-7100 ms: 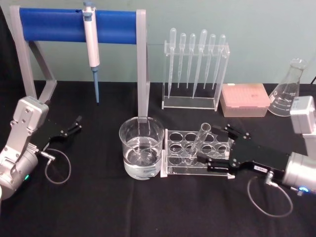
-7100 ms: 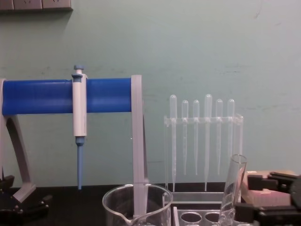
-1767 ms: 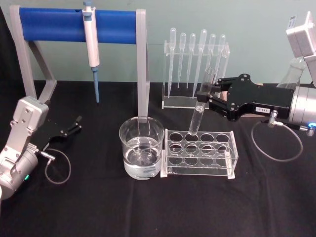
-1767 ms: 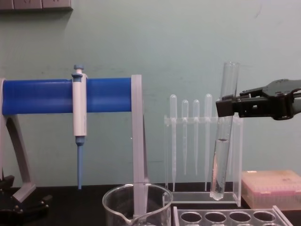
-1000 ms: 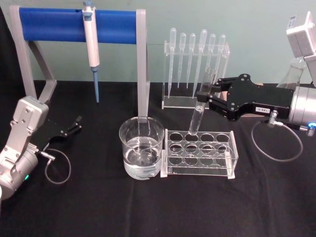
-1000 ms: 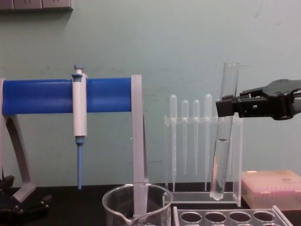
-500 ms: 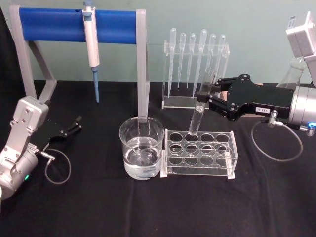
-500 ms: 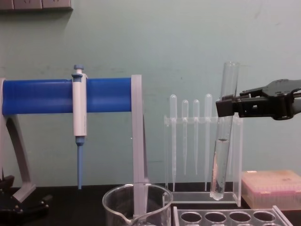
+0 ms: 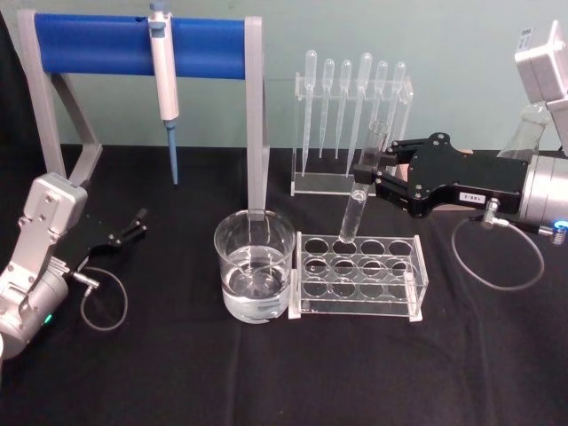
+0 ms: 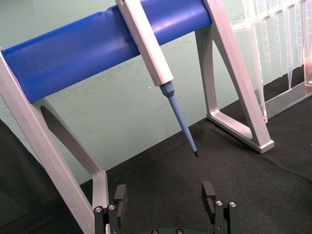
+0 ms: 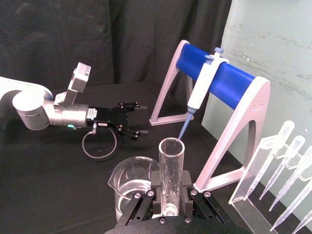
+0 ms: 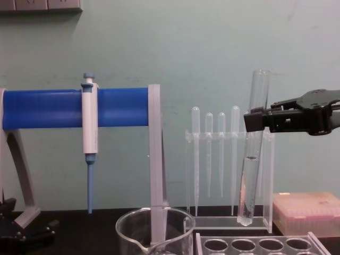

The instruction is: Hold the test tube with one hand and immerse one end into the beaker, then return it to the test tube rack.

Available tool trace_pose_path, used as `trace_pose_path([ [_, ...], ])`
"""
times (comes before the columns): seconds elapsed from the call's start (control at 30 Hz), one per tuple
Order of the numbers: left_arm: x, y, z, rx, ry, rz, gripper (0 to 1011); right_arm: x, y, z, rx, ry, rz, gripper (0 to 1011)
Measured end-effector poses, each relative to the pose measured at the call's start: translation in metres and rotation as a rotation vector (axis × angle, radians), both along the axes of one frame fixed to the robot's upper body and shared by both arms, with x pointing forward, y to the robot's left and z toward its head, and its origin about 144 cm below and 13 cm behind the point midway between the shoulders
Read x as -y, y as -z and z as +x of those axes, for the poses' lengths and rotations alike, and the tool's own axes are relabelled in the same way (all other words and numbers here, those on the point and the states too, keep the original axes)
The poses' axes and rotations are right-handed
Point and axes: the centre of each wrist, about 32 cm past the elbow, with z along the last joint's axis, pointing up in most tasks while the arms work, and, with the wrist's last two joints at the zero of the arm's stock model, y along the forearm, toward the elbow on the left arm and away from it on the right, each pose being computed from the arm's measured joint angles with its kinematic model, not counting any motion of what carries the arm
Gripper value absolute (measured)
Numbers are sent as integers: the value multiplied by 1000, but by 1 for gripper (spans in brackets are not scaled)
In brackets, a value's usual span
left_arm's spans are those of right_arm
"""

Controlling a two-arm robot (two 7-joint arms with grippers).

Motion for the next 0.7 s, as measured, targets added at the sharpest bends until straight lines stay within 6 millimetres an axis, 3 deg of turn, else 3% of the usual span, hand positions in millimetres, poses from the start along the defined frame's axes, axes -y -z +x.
trace_pose_path([
  [0.7,0,0,0,0,0,0,1000,0,0,0,0,0,0,239],
])
